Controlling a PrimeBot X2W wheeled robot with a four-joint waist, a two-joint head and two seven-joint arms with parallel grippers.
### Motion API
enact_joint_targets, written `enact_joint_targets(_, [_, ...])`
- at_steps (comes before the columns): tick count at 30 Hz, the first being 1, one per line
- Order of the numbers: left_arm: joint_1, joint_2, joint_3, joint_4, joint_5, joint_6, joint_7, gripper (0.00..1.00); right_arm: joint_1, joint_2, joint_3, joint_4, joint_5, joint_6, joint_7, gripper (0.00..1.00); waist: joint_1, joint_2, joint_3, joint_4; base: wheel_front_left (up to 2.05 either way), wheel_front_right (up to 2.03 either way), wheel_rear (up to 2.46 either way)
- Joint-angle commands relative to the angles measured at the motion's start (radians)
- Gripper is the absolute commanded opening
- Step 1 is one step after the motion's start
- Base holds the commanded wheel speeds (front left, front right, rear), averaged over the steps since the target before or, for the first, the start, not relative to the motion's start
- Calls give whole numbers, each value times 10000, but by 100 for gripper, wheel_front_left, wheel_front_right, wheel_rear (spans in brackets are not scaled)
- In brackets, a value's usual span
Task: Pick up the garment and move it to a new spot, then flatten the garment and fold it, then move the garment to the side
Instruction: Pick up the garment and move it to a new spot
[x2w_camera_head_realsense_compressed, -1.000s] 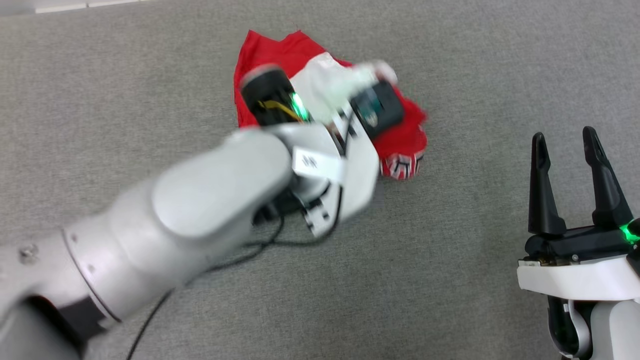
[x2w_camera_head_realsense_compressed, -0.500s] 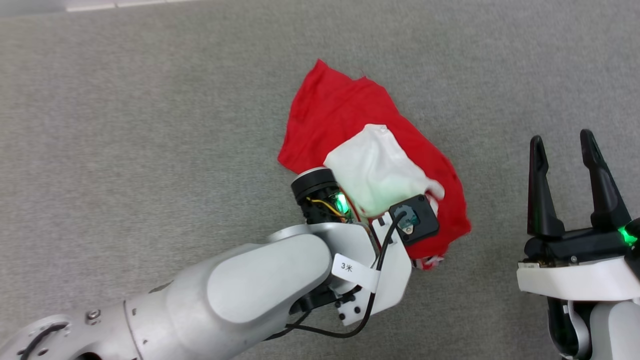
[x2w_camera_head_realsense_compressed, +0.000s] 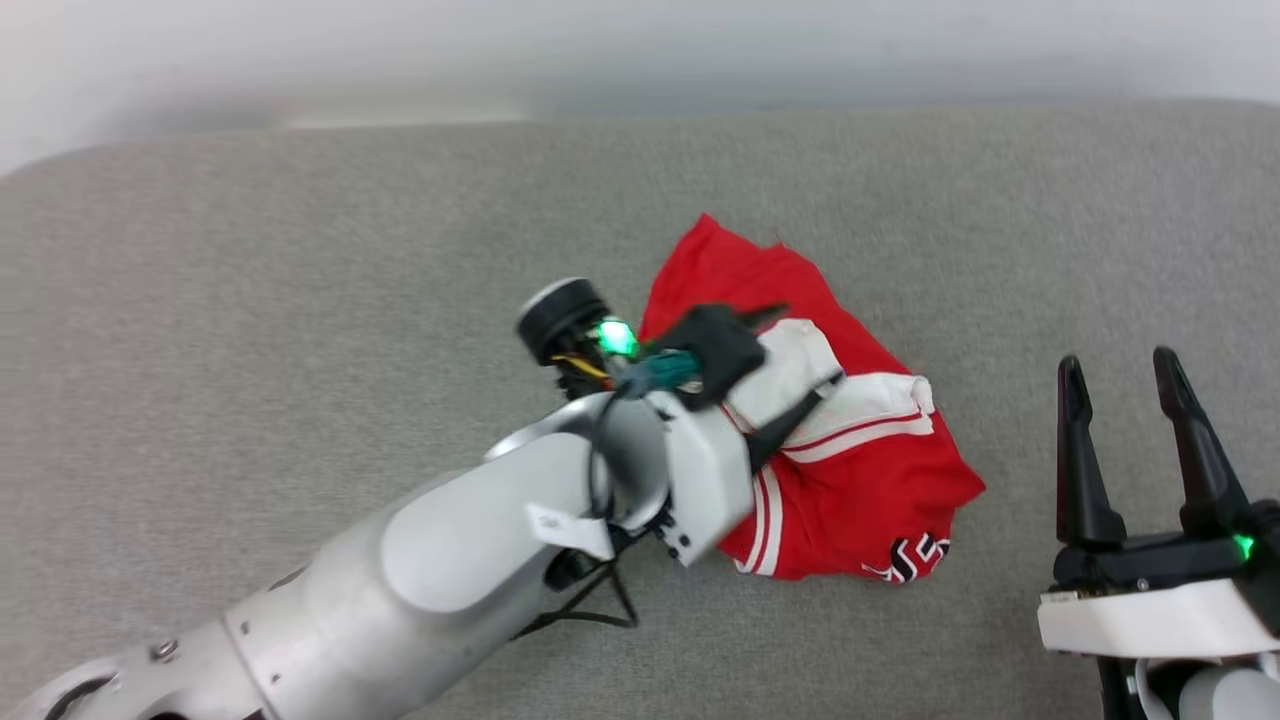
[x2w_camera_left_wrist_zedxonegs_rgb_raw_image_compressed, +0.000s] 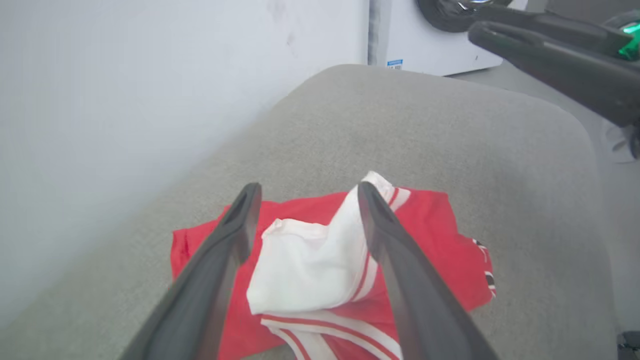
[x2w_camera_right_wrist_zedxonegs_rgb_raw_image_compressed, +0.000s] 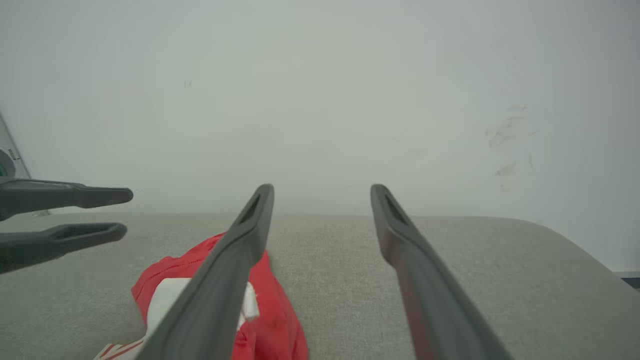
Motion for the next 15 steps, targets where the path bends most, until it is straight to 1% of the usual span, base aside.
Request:
enact_joint_targets(1, [289, 146, 165, 11, 82, 259, -345, 100, 176, 25, -33, 21, -74, -3, -21, 100, 0, -1, -354, 250, 0, 0, 0])
enact_joint_targets(6, [1085, 586, 851, 91, 241, 1427, -1823, 100, 451, 23, -93, 55, -156, -3, -21, 100, 0, -1, -739, 440, 0, 0, 0])
enact_joint_targets(8, [1438, 757, 1108, 116, 391, 1975, -2246, 100, 578, 25, -116, 55, -149, -3, -21, 100, 0, -1, -875, 525, 0, 0, 0])
enact_joint_targets(12, [2308, 979, 1714, 36, 590, 2841, -2578, 100, 722, 25, -112, 53, -171, -3, -21, 100, 0, -1, -1054, 659, 0, 0, 0])
enact_joint_targets(15, [2971, 1037, 2458, -349, 975, 3442, -2631, 100, 787, 24, -120, 61, -177, -3, -21, 100, 0, -1, -1132, 712, 0, 0, 0])
